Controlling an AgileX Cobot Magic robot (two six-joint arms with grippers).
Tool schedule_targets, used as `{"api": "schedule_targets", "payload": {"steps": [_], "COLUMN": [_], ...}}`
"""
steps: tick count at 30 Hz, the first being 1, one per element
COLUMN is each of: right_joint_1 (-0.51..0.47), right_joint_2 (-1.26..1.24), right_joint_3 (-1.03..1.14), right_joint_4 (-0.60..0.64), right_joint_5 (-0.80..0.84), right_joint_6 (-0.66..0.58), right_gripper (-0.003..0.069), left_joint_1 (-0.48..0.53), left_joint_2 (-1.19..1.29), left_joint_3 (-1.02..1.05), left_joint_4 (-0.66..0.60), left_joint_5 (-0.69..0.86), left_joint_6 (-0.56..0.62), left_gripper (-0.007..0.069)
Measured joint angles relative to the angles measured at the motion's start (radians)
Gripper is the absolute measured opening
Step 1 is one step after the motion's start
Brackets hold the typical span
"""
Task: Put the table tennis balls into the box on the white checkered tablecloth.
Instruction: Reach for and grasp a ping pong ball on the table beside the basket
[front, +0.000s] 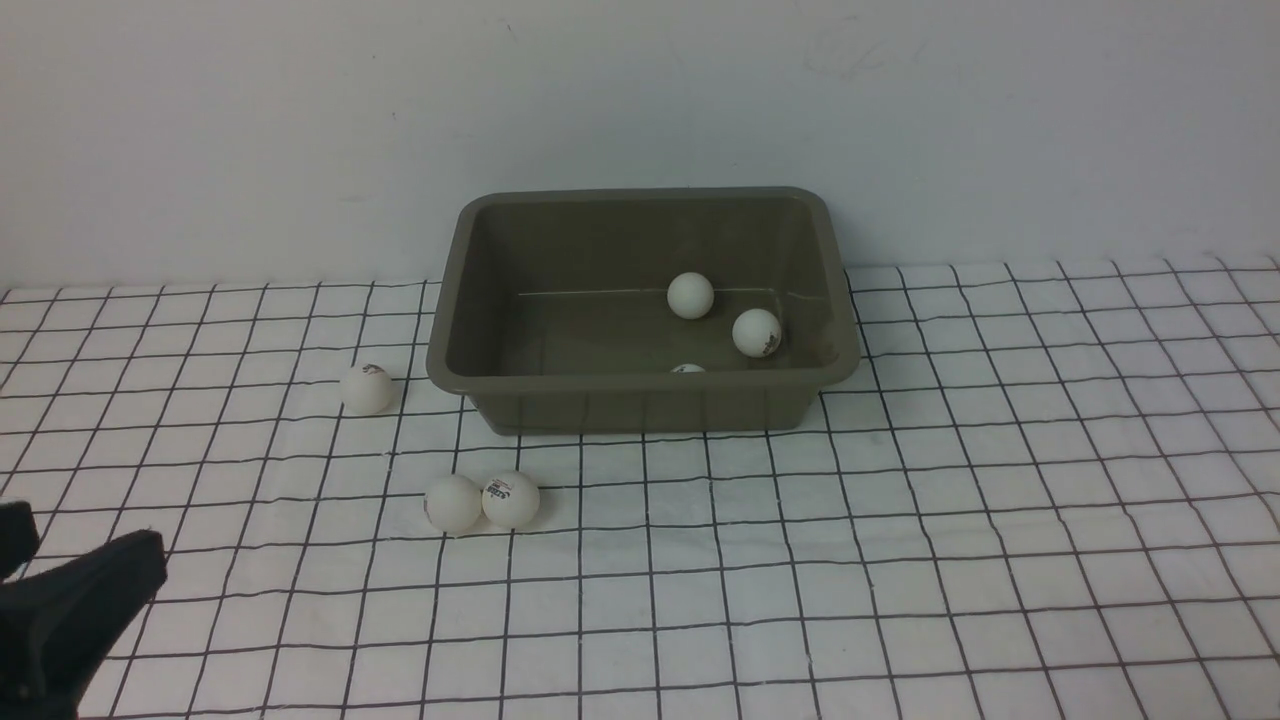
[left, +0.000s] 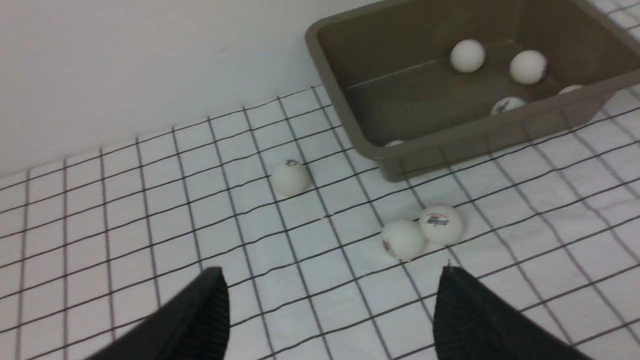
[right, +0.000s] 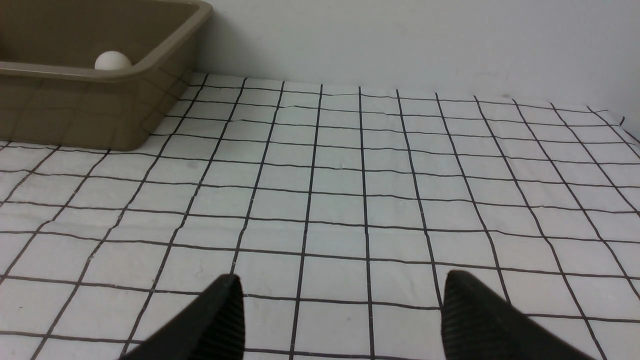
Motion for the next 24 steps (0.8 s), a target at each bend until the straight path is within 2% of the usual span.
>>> {"api": "schedule_targets", "payload": {"steps": [3,6,12,14,16,18,24], "right_joint_1": [0.000,0.000,0.000,0.000,0.000,0.000,0.000], "right_joint_2": [0.000,0.000,0.000,0.000,0.000,0.000,0.000], "right_joint_3": [0.000,0.000,0.000,0.000,0.000,0.000,0.000], "right_joint_4": [0.000,0.000,0.000,0.000,0.000,0.000,0.000], "right_joint_5": [0.000,0.000,-0.001,-0.001,-0.001,-0.002,-0.002], "right_joint_6": [0.000,0.000,0.000,0.000,0.000,-0.001,-0.002], "right_gripper": [0.0482,0.0482,0.0482,0.0482,0.0482,0.0482,0.0482], "left_joint_1": [0.000,0.000,0.000,0.000,0.000,0.000,0.000], "left_joint_2": [0.121,0.243,0.566,0.617,0.669,0.690,0.678], "left_joint_3": [-0.086,-0.159,-0.322,-0.343,-0.360,-0.363,-0.366], "left_joint_4": [0.067,0.089,0.062,0.030,-0.024,-0.041,-0.041], "left_joint_5": [0.057,0.084,0.081,0.064,0.031,-0.001,-0.079], "left_joint_6": [0.010,0.067,0.391,0.468,0.598,0.662,0.697], "left_gripper": [0.0492,0.0492,0.0492,0.0492,0.0492,0.0492,0.0492]}}
